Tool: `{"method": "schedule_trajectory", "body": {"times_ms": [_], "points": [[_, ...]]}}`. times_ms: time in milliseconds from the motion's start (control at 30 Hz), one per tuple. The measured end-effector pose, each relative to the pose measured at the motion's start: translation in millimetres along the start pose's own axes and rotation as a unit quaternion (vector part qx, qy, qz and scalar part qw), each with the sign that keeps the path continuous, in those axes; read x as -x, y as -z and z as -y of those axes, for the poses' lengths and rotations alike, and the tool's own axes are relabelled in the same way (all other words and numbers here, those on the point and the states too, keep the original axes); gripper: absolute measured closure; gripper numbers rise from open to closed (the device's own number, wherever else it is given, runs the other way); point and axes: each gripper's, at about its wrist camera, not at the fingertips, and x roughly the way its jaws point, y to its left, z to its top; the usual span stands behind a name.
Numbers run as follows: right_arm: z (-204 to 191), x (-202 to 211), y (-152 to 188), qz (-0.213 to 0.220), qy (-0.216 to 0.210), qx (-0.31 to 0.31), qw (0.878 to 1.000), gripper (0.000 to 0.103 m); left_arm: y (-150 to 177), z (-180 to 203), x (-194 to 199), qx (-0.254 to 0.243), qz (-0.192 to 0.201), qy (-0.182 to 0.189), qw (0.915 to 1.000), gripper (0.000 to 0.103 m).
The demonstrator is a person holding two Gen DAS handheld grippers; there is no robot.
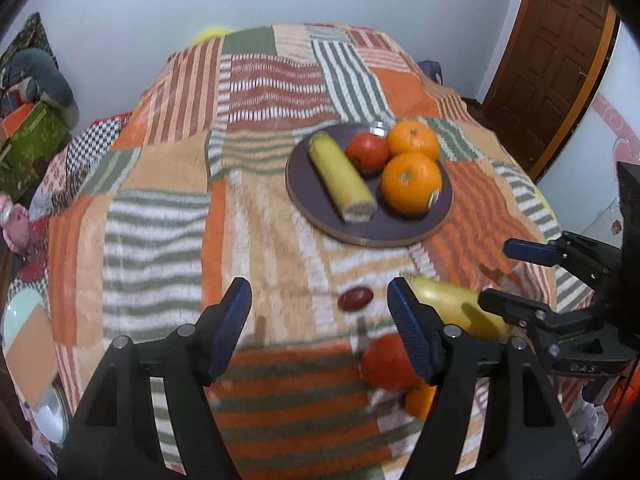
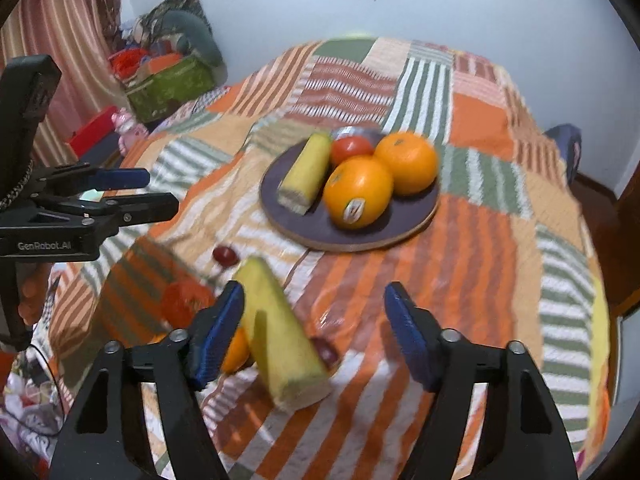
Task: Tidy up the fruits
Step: 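Grasp the pale corn cob with the right tool while the left tool grasps another red tomato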
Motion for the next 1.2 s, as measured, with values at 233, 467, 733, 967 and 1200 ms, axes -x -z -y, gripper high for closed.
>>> {"method": "schedule_trajectory", "body": {"times_ms": [233,467,733,967,1200], "points": [[-2.9,-15.7,10.8,-0.029,-0.026,0.0,0.999,0.053,25.4,-4.7,-18.6,0.013,-0.037,0.001,0.9992,0.033],[-9.9,-12.3,26.6,-0.037,-0.025,0.023,0.999,0.06,31.6,-6.0,-17.6,0.026,-0.038,0.003,0.9989,0.033],[-8.0,9.0,33.2,-0.017,-0.018,0.006,1.0,0.066,32.6,3.5,-7.5,0.024,-0.031,0.012,0.9992,0.033],[-10.2,31.8,45.8,-0.013,0.007,0.016,1.0,0.067,39.1,26.4,-9.2,0.003,-0.038,0.03,0.9988,0.033],[-11.9,35.8,59.3,-0.026,0.013,0.025,0.999,0.067,45.2,35.6,-19.7,0.007,-0.045,0.036,0.9983,0.033]]}}
